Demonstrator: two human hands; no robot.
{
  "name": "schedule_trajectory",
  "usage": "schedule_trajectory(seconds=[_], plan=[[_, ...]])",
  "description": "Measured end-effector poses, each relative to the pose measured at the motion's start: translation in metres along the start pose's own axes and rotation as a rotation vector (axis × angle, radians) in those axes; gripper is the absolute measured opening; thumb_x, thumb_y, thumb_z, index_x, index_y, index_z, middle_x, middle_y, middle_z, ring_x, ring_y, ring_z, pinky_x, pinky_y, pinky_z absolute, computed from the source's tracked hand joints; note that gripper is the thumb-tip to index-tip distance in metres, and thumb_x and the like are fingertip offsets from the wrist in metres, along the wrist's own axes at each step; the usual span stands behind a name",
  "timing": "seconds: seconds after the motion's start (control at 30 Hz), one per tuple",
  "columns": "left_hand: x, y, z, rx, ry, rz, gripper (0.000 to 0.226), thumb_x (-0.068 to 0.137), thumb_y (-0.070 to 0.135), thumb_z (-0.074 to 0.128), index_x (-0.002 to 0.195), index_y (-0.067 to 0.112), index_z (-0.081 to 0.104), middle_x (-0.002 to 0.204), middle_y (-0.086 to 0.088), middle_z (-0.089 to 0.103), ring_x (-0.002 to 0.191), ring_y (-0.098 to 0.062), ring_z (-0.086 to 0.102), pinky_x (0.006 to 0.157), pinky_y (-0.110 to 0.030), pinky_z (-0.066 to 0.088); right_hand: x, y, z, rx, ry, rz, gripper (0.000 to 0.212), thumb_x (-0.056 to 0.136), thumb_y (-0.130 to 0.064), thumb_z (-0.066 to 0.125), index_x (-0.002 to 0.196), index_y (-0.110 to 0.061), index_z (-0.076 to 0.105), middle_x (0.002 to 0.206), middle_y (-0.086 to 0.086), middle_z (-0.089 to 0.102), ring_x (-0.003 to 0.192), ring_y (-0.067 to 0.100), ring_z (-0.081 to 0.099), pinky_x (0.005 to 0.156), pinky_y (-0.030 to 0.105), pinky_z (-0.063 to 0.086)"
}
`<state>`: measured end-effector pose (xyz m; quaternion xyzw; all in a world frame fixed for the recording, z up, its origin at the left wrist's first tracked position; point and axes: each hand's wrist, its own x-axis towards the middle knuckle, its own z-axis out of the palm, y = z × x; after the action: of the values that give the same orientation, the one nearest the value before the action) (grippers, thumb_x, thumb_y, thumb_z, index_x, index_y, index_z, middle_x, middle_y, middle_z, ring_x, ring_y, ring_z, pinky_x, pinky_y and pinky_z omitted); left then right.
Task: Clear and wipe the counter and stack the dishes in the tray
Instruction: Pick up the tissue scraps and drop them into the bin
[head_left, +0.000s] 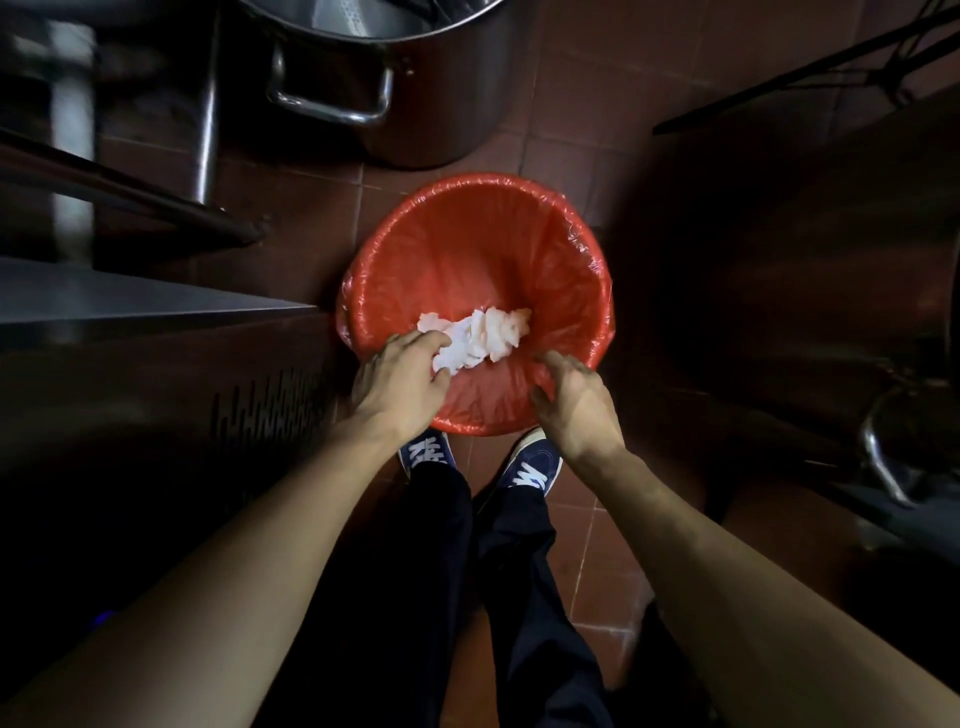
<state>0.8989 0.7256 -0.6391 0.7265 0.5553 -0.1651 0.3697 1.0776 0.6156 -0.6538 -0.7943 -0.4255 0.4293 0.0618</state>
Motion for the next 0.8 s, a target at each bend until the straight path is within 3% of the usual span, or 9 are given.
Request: schedule_trajectory(seconds=[0.47, 0.6, 0.8], plan=[[-0.106, 0.048, -0.108, 0.126, -0.035, 0.089, 0.036, 0.097, 0.039, 0.046, 0.130, 0.028, 0.056, 0.131, 0.002, 0.059, 0.123, -0.025, 0.051, 0.106, -0.041, 0.037, -0.100, -0.099, -0.109, -0.284, 0.008, -0.142, 0.040, 0.090, -0.019, 0.056, 0.130, -0.016, 0.057, 0.128, 0.008, 0.062, 0.111, 0.034, 0.059, 0.090, 0.045, 0.049], [-0.150, 0.065, -0.147, 0.176, -0.002, 0.122, 0.040, 0.097, 0.042, 0.044, 0.135, 0.032, 0.052, 0.140, 0.003, 0.054, 0.129, -0.024, 0.047, 0.109, -0.043, 0.033, -0.139, -0.133, -0.151, -0.285, 0.072, -0.175, 0.037, 0.088, -0.019, 0.057, 0.125, -0.017, 0.060, 0.125, 0.006, 0.063, 0.107, 0.035, 0.061, 0.089, 0.046, 0.050], [-0.213, 0.094, -0.192, 0.143, 0.117, 0.051, 0.039, 0.097, 0.041, 0.043, 0.133, 0.030, 0.052, 0.138, 0.002, 0.055, 0.126, -0.024, 0.047, 0.109, -0.044, 0.033, -0.193, -0.163, -0.196, -0.231, 0.117, -0.290, 0.038, 0.082, -0.019, 0.058, 0.119, -0.019, 0.064, 0.122, 0.005, 0.065, 0.103, 0.035, 0.064, 0.086, 0.046, 0.054]])
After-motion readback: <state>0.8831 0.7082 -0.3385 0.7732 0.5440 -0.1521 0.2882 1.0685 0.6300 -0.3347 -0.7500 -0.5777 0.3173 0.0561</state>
